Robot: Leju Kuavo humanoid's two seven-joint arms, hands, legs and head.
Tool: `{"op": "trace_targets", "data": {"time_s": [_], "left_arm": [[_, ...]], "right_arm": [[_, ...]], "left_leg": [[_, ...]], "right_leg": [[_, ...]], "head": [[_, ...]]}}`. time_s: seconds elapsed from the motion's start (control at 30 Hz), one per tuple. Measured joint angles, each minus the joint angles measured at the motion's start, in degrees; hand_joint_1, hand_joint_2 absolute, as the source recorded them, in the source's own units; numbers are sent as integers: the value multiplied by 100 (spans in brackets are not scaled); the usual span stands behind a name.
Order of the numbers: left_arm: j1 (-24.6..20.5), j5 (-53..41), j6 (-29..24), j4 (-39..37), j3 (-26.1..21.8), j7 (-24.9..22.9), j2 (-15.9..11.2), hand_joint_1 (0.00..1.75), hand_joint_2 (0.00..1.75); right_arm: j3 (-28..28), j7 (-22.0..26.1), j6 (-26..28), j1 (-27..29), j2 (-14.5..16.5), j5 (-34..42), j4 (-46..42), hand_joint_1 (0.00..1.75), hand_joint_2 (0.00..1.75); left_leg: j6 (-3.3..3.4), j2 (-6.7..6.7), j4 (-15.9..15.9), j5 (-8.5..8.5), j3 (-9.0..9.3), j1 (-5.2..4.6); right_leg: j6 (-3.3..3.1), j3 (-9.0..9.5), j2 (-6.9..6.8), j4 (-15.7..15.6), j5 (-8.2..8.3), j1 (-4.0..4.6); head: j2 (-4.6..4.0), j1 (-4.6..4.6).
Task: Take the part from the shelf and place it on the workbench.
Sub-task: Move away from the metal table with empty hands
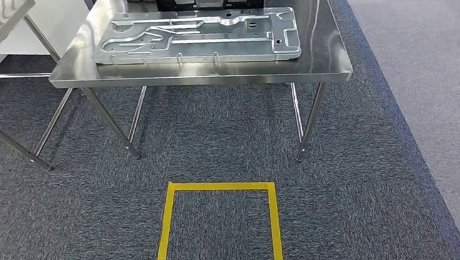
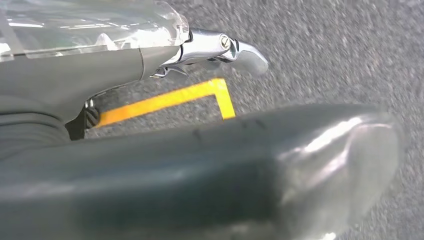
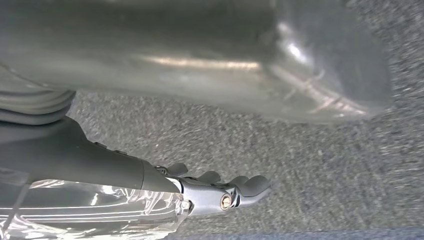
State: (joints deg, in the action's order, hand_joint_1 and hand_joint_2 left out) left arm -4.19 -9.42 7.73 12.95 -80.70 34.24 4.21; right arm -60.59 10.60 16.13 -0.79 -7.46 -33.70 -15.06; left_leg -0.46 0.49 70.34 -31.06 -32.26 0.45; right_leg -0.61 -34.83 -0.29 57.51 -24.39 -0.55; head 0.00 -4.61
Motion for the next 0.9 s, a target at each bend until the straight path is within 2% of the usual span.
{"op": "trace_targets", "data": {"time_s": [0.03, 0.07, 0.1, 0.13, 0.17, 0.2, 0.23, 0.27, 0.3, 0.33, 0.37, 0.4, 0.43, 0.47, 0.5, 0.53, 0.57, 0.6, 0.63, 0.67, 0.73, 0.77, 0.8, 0.87, 0.9], "left_arm": [[-8, 0, 1, 1, 0, 1, -5, 0, 0], [-20, 0, 2, 1, 0, 3, -10, 0, 0], [-32, -1, 3, 2, 0, 6, -15, 0, 0], [-38, -2, 4, 2, 0, 9, -19, 0, 0], [-36, -4, 6, 1, 0, 12, -19, 0, 0], [-33, -5, 5, 1, -1, 13, -17, 0, 0], [-27, -4, 3, 0, -1, 14, -14, 0, 0], [-22, 0, 1, -1, -2, 14, -11, 0, 0], [-19, 6, -1, -1, -3, 14, -9, 0, 0], [-14, 11, 3, -1, -4, 15, -8, 0, 0], [-11, 16, 10, -1, -4, 16, -8, 0, 0], [-10, 16, 22, -1, -4, 17, -8, 0, 0], [-10, 16, 40, -1, -3, 14, -8, 0, 0], [-11, 16, 58, -3, -2, 4, -8, 0, 0], [-11, 15, 79, -7, 1, -12, -6, 0, 0], [-12, 15, 98, -12, 5, -36, -4, 0, 0], [-14, 15, 110, -19, 11, -68, -2, 0, 0], [-17, 15, 110, -25, 17, -122, 1, 0, 0], [-22, 15, 81, -29, 29, -214, 3, 0, 0], [-27, 15, 36, -32, 42, -320, 7, 0, 0], [-39, 15, -73, -33, 72, -519, 11, 0, 0], [-41, 15, -109, -34, 84, -570, 17, 0, 0], [-42, 15, -134, -35, 92, -605, 25, 0, 0], [-41, 10, -164, -37, 103, -651, 41, 0, 0], [-40, 7, -170, -38, 106, -668, 45, 0, 0]], "right_arm": [[2, 0, 0, -2, 6, 0, 4, 0, 0], [4, 0, -1, -2, 11, 0, 7, 0, 0], [5, 0, -1, -2, 16, 0, 10, 0, 0], [7, -2, -1, -2, 20, -2, 12, 0, 0], [7, -25, 1, 0, 20, -13, 14, 0, 0], [8, -90, 4, 2, 21, -39, 19, 0, 0], [11, -206, 8, 6, 25, -92, 28, 0, 0], [23, -354, 12, 11, 35, -166, 40, 0, 0], [46, -512, 9, 15, 53, -259, 58, 0, 0], [82, -663, -5, 18, 85, -361, 78, 0, 0], [124, -789, -30, 17, 126, -457, 100, 0, 0], [175, -909, -72, 16, 180, -549, 128, 0, 0], [227, -1027, -128, 16, 240, -635, 157, 0, 0], [276, -1132, -193, 15, 297, -710, 185, 0, 0], [327, -1234, -264, 17, 351, -778, 210, 0, 44], [370, -1325, -334, 18, 397, -833, 229, 0, 87], [409, -1402, -406, 18, 432, -872, 242, 0, 131], [440, -1468, -496, 20, 469, -895, 256, 0, 175], [467, -1521, -622, 22, 507, -897, 270, 0, 175], [485, -1562, -753, 28, 549, -887, 286, 0, 175], [508, -1611, -964, 45, 652, -863, 319, 0, 175], [514, -1623, -1016, 52, 703, -856, 328, 0, 175], [519, -1631, -1069, 56, 748, -850, 334, 0, 175], [528, -1655, -1184, 59, 811, -819, 337, 0, 175], [528, -1682, -1225, 61, 837, -791, 337, 0, 175]], "left_leg": [[45, 0, -447, 45, 358, -19], [84, 2, -938, -7, 700, -35], [112, 3, -1313, -97, 941, -55], [135, 5, -1554, -165, 1071, -73], [158, 6, -1654, -159, 1082, -81], [190, 18, -1654, -101, 1032, -81], [234, 33, -1662, -31, 979, -77], [273, 49, -1672, 43, 920, -69], [303, 66, -1673, 112, 848, -65], [322, 72, -1667, 175, 766, -71], [327, 80, -1654, 237, 675, -74], [324, 87, -1630, 298, 572, -75], [315, 92, -1595, 353, 465, -76], [301, 95, -1547, 403, 352, -74], [282, 96, -1490, 445, 241, -72], [259, 96, -1428, 477, 139, -73], [232, 97, -1364, 500, 47, -76], [198, 99, -1311, 522, -27, -81], [160, 103, -1278, 549, -83, -83], [122, 106, -1260, 579, -119, -82], [51, 87, -1211, 568, -172, -65], [19, 63, -1084, 456, -223, -53], [-12, 38, -836, 264, -316, -37], [-69, 9, -95, -179, -568, -7], [-97, 7, 205, -301, -651, 8]], "right_leg": [[16, -68, 2, 12, 61, 12], [38, -114, 2, 22, 119, 24], [64, -140, -1, 24, 179, 28], [98, -159, -7, 16, 244, 26], [136, -173, -12, 0, 310, 22], [171, -189, -9, 1, 327, 5], [203, -220, -2, 53, 238, -8], [226, -269, 8, 200, 31, -15], [243, -337, 16, 464, -279, -26], [260, -410, 18, 803, -605, -28], [279, -466, 19, 1166, -843, -32], [299, -482, 19, 1462, -936, -39], [315, -432, 19, 1613, -875, -52], [324, -300, 18, 1585, -711, -67], [325, -82, 18, 1371, -535, -81], [317, 206, 19, 1016, -444, -91], [298, 495, 22, 602, -455, -84], [268, 711, 24, 248, -538, -72], [230, 831, 28, 15, -629, -53], [185, 859, 31, -104, -675, -36], [88, 818, 22, -143, -638, -46], [42, 801, 12, -156, -604, -55], [4, 777, 2, -164, -569, -59], [-40, 710, -7, -155, -515, -40], [-49, 677, -7, -147, -493, -32]], "head": [[0, 0], [0, 0], [0, 1], [0, 1], [0, 1], [0, 1], [0, 1], [0, 2], [0, 2], [0, 2], [0, 2], [0, 2], [0, 2], [0, 2], [0, 2], [0, 2], [0, 2], [0, 2], [0, 2], [0, 1], [0, 2], [0, 1], [0, 2], [0, 2], [0, 2]]}}
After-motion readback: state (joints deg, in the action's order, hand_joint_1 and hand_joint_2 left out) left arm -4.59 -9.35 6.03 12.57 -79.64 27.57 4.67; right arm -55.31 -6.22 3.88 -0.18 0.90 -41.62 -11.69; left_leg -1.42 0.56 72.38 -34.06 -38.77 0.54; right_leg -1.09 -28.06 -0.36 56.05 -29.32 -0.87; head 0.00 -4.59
